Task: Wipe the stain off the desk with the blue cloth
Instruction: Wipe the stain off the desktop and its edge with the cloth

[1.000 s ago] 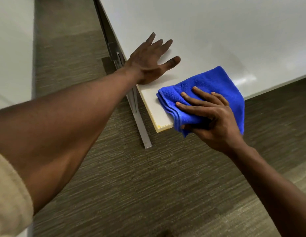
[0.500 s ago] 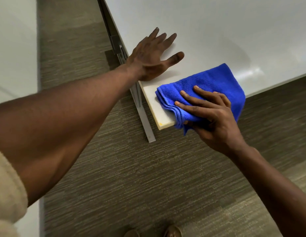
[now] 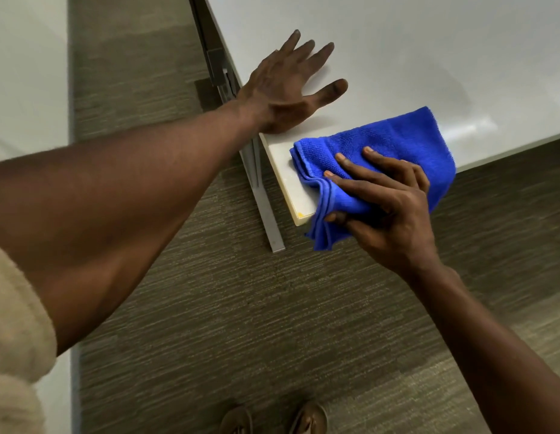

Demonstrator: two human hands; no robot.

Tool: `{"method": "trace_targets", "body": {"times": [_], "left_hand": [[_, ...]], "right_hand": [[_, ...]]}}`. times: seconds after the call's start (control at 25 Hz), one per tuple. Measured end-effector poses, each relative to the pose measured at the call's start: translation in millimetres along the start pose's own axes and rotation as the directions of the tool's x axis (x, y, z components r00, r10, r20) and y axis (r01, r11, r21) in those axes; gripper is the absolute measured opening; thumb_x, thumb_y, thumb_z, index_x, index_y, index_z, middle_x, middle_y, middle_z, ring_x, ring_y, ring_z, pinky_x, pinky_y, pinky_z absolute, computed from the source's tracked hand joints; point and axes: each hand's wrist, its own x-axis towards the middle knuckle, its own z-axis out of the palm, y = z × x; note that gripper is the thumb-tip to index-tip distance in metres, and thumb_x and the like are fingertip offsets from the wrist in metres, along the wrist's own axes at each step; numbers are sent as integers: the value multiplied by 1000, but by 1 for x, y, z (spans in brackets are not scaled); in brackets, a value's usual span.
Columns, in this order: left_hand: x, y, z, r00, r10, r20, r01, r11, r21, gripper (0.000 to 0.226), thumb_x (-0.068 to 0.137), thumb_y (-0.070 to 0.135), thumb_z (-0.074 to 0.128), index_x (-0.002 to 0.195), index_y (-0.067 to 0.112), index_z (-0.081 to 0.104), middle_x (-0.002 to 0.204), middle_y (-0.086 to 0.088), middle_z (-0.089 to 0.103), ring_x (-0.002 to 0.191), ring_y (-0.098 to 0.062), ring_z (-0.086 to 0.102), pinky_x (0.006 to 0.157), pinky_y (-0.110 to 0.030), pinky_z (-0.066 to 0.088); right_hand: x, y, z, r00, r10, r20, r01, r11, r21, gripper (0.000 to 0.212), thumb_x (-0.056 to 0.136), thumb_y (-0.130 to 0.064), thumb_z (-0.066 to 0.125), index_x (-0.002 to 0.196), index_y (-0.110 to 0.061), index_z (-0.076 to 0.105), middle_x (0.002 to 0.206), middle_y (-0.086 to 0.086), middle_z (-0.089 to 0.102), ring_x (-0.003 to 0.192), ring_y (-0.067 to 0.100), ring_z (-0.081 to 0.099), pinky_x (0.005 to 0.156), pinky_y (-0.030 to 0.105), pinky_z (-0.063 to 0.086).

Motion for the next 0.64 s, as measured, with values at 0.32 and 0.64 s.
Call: {"method": "trace_targets", "body": {"times": [0.32,0.64], "left_hand": [[-1,1,0,1000,5,-6,-5,1000,16,88,92,82,19,164,31,15,171,-3,19,159,-19,1,128,-45,10],[-2,1,0,1000,18,-5,-18,1000,22,88,93,81,19,164,29,16,171,-4,18,159,-21,2,128,-46,11]], "right_hand": [[-2,-5,8,998,7,-68,-9,1000,-29,61,73,-51,89,129,-30,72,143,-9,64,143,24,49,113,57,31],[-4,-3,4,999,13,-39,-12,1000,24,49,87,-47,77,133,-32,68,144,-11,62,144,22,48,114,57,31]]}}
